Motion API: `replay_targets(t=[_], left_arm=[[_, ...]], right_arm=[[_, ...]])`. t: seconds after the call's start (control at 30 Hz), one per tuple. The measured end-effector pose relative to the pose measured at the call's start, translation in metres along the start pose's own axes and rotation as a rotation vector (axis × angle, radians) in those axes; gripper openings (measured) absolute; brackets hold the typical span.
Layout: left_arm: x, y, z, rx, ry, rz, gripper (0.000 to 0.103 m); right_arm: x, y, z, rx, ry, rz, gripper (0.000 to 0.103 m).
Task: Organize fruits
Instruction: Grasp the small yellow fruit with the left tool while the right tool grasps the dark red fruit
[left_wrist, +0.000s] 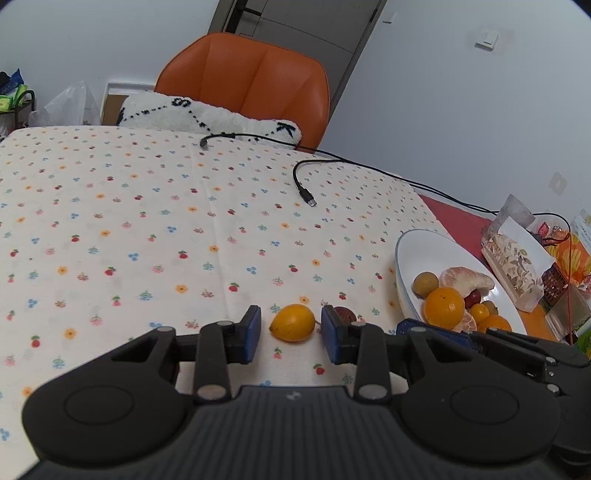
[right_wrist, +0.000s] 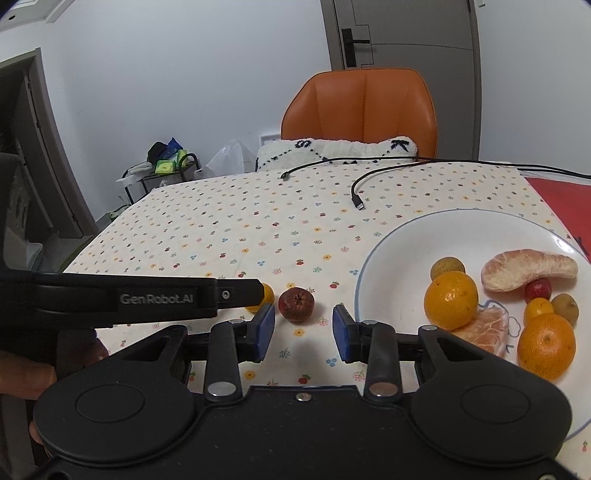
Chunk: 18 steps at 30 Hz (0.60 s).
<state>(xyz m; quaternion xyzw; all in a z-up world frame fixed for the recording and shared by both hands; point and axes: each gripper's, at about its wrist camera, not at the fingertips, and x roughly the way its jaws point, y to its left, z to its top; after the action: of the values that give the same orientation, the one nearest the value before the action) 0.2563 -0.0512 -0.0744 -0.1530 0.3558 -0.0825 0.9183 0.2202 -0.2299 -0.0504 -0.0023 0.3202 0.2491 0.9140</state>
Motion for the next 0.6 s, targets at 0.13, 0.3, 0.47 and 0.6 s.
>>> replay_targets(t=[0.13,0.3,0.47,0.6], left_arm=[[0.004,0.002,0.0,-0.009,0.002,0.006,0.026],[-0.004,0.006,0.0,-0.009,-0.01,0.025,0.026],[-0.012,0.016,0.001,-0.02,-0.022,0.04,0.026],[-0.019,0.023,0.002,-0.029,-0.035,0.051,0.026]], right_arm=[[0.001,0.0,0.002,-0.012,0.001,-0.002,0.035],[0.005,0.003,0.003,-0.038,0.004,-0.002,0.034],[0.014,0.006,0.004,-0.048,0.018,0.0,0.032],[0.022,0.011,0.005,-0.059,0.026,-0.002,0.03]])
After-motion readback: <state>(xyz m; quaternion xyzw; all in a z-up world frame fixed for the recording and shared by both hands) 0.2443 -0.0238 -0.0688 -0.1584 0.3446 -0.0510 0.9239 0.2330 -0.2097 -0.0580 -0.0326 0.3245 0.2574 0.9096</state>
